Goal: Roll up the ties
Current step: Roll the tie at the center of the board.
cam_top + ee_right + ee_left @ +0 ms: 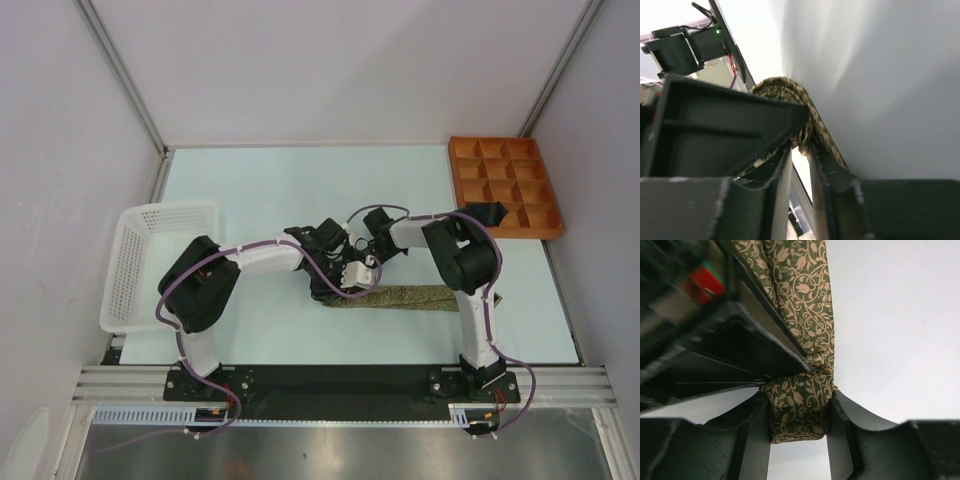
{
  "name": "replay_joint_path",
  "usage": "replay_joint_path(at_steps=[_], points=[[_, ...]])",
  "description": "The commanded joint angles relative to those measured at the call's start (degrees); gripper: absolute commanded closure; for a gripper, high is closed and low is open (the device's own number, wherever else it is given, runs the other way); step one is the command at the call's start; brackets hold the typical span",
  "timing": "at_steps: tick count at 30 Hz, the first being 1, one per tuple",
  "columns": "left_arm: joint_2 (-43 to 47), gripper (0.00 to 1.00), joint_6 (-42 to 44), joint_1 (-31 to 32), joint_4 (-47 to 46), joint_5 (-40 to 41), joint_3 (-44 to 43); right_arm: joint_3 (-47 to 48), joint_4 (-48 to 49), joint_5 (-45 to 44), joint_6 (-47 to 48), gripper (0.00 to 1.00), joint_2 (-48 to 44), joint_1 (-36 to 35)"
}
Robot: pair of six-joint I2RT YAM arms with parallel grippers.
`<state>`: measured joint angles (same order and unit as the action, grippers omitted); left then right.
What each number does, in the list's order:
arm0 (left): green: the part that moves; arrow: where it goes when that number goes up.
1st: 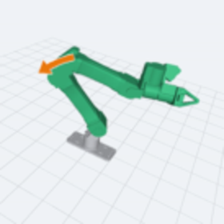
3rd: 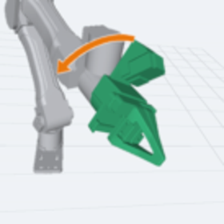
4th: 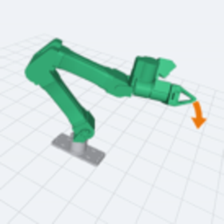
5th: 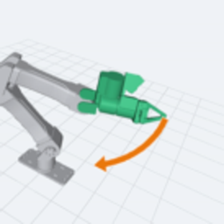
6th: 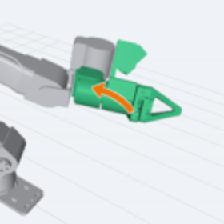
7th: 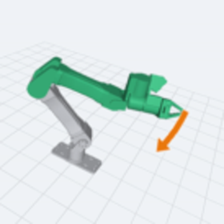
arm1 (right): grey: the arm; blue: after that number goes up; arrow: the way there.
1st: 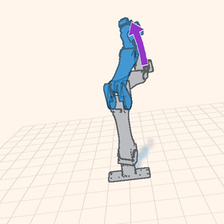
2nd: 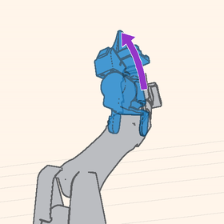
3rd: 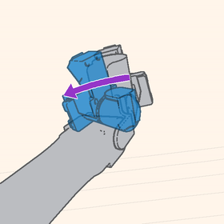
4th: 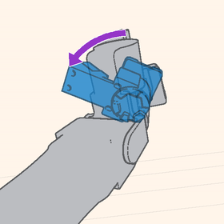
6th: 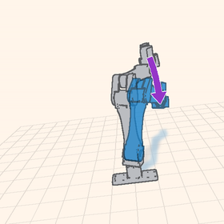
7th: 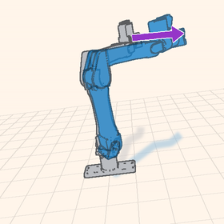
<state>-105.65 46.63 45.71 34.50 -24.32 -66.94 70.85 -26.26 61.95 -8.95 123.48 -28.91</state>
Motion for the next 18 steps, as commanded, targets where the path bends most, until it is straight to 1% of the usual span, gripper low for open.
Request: replay_joint_path(at_steps=[1, 5, 7, 8, 11, 18], points=[[-2.8, 0.66, 3.2, 0.7, 3.4, 6.2, 2.9, -1.0, -0.9, 0.1, 0.4, 0.73, -4.3, 2.9], [-4.3, 0.66, 2.9, 0.8, 3.7, 7.0, 2.0, -1.8, -0.9, 1.1, -0.5, 0.71, -6.9, 4.3], [-4.8, 0.66, 2.9, 0.8, 3.8, 7.1, 1.5, -2.9, 1.0, 1.7, -2.5, 0.71, -8.2, 4.2], [-5.0, 0.66, 2.9, 0.8, 3.8, 7.2, 1.5, -3.3, 1.7, 2.0, -3.4, 0.68, -8.4, 4.3], [-5.3, 0.66, 2.7, 0.9, 3.8, 7.3, 1.2, -4.6, 5.5, 3.1, -7.3, 0.63, -9.0, 3.8], [-5.6, 0.65, 2.0, 0.9, 3.8, 7.3, 0.8, -5.6, 7.4, 1.6, -8.9, 0.62, -7.3, 0.8]])
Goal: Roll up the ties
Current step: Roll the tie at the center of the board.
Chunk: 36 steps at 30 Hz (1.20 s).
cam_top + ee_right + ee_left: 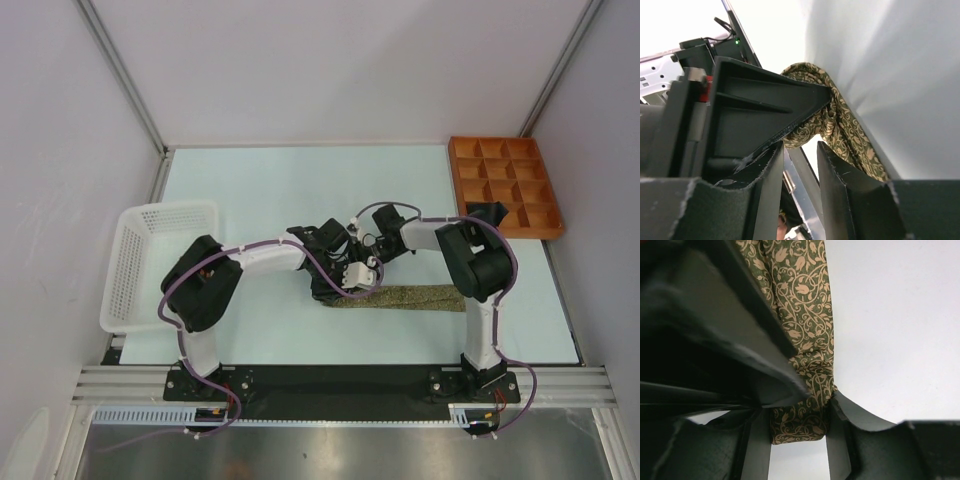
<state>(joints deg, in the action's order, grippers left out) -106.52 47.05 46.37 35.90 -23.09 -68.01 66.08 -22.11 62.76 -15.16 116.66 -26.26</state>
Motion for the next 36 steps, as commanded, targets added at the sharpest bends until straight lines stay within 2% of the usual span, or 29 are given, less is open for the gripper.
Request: replay_joint_path(at_steps=[1, 5, 8, 9, 11, 14, 15, 21, 27, 36], points=[[-4.7, 0.65, 1.4, 0.2, 2.3, 5.8, 1.7, -1.5, 5.8, 0.9, -3.6, 0.63, -0.3, -2.1], [-4.8, 0.64, 1.3, 0.2, 2.2, 5.7, 1.7, -2.9, 9.5, 0.8, -6.6, 0.68, 1.1, -2.3], [-4.5, 0.64, 1.4, 0.1, 2.0, 5.6, 2.2, -3.5, 9.9, 0.5, -6.6, 0.82, 0.9, -1.8], [-4.4, 0.63, 1.3, 0.1, 2.1, 5.6, 2.3, -3.9, 10.0, 0.3, -6.4, 0.94, 0.9, -1.6], [-4.4, 0.60, 1.3, 0.1, 1.8, 5.3, 2.3, -4.3, 8.9, 0.3, -5.2, 1.00, 1.0, -1.1], [-3.5, 0.43, 0.5, -0.1, 1.1, 4.2, 2.2, -4.6, 5.8, -1.7, -1.4, 1.00, 1.7, -0.3], [-2.4, 0.34, -0.2, -0.3, 0.1, 3.7, 2.6, -4.4, 3.4, -2.0, -0.2, 1.00, 2.2, 0.2], [3.5, 0.13, -4.1, -3.2, -5.0, -3.3, 4.8, -4.1, -2.0, -5.8, 5.4, 1.00, 3.2, 1.7], [10.5, 0.09, -7.2, -4.6, -12.7, -7.7, 9.2, -4.1, -5.3, -9.1, 8.6, 1.00, 3.8, 3.1], [5.0, 0.09, -10.1, -4.4, -11.2, -14.6, 3.2, -4.0, -3.6, -9.4, 7.9, 1.00, 5.7, 1.7]])
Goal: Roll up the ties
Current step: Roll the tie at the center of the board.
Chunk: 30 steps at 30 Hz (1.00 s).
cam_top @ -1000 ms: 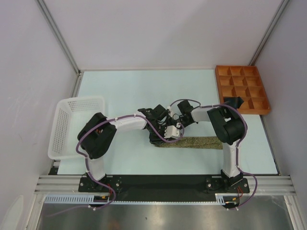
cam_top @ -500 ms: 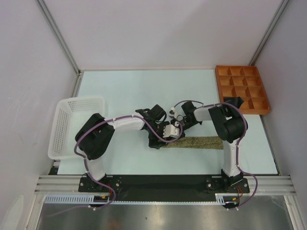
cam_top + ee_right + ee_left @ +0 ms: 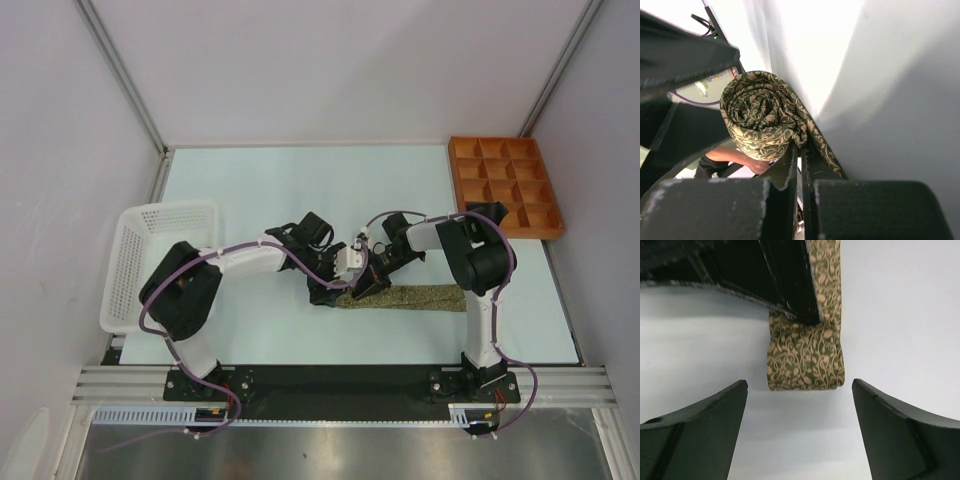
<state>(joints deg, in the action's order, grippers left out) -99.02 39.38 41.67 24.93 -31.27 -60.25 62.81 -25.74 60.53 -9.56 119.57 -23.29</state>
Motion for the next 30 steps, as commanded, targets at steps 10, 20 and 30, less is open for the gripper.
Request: replay_joint_path(at_steps=[10, 20, 30], points=[[-7.7, 0.23, -8.7, 1.7, -3.2, -6.4, -4.9, -3.8, 9.6, -4.2, -2.0, 1.00, 4.6, -1.1], [0.6, 0.29, -18.6, 1.7, -24.4, -10.4, 12.3, -7.5, 13.9, -5.8, -2.3, 1.00, 4.8, 0.4], [3.6, 0.27, -20.0, 1.4, -33.6, -8.2, 21.1, -4.6, 5.7, -7.8, 2.3, 1.00, 5.8, 0.9]])
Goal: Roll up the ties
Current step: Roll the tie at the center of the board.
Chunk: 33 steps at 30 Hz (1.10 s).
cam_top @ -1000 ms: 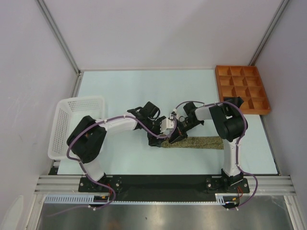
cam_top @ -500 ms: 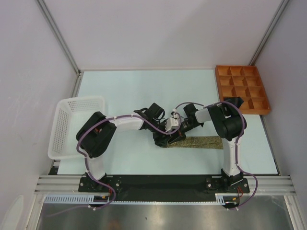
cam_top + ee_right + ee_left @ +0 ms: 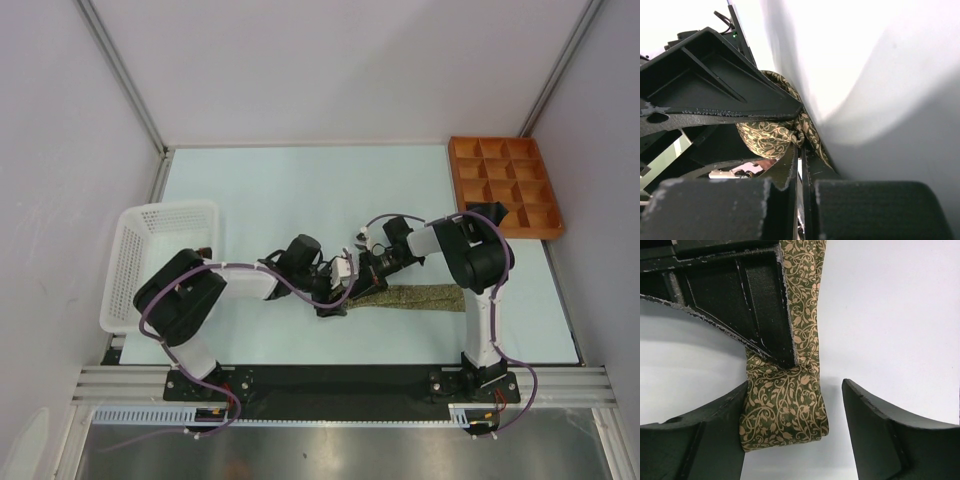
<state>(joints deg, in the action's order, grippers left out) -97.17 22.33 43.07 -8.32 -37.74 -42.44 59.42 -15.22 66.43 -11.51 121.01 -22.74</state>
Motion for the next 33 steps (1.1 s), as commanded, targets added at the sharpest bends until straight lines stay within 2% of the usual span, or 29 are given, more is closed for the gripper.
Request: replay_joint_path(at_steps=[1, 4, 5, 7, 8, 9, 11, 12, 14, 22, 23, 27, 33], points=[[1.7, 0.27, -3.2, 0.0, -1.1, -1.2, 3.5, -1.1, -5.0, -13.8, 4.3, 1.00, 4.2, 0.4], [1.4, 0.43, -2.6, 0.1, 1.0, 0.6, 2.6, -0.5, -5.7, -13.4, 4.7, 1.00, 4.7, 0.4], [1.4, 0.56, -1.8, 0.3, 2.4, 2.1, 1.4, -0.4, -6.0, -12.9, 5.1, 1.00, 4.6, 0.4], [1.6, 0.67, -0.8, 0.9, 5.6, 3.1, 0.1, 0.3, -7.2, -11.6, 5.7, 1.00, 3.2, 0.3], [1.5, 0.68, -0.2, 1.4, 7.6, 4.6, -2.8, 0.3, -7.5, -11.2, 6.0, 0.97, 2.4, 0.5], [1.2, 0.69, 0.4, 2.2, 9.7, 5.5, -4.0, 0.3, -7.7, -10.1, 5.8, 0.88, 0.1, 0.9], [0.5, 0.72, 1.6, 2.6, 13.2, 6.1, -6.7, 0.5, -8.4, -9.0, 5.2, 0.80, -2.1, 1.6], [0.1, 0.73, 1.8, 3.5, 14.8, 6.9, -8.0, 0.9, -8.9, -8.2, 5.3, 0.73, -3.1, 2.1], [-1.8, 0.74, 2.8, 4.7, 19.2, 8.2, -11.2, 1.7, -11.3, -6.9, 5.4, 0.69, -5.6, 2.9], [-7.4, 0.75, 4.9, 7.6, 28.6, 16.1, -19.2, 1.5, -15.4, -3.2, 6.0, 0.66, -8.9, 5.4], [-8.3, 0.75, 5.0, 7.6, 29.4, 16.5, -19.7, 1.3, -15.1, -2.0, 5.7, 0.62, -9.3, 5.4], [-9.8, 0.76, 5.9, 7.6, 32.3, 17.2, -21.5, -0.9, -9.3, -0.6, 1.2, 0.57, -10.4, 4.7], [-10.1, 0.73, 8.1, 7.6, 35.1, 17.9, -22.5, -0.6, -5.8, -1.0, -0.9, 0.59, -9.0, 1.7]])
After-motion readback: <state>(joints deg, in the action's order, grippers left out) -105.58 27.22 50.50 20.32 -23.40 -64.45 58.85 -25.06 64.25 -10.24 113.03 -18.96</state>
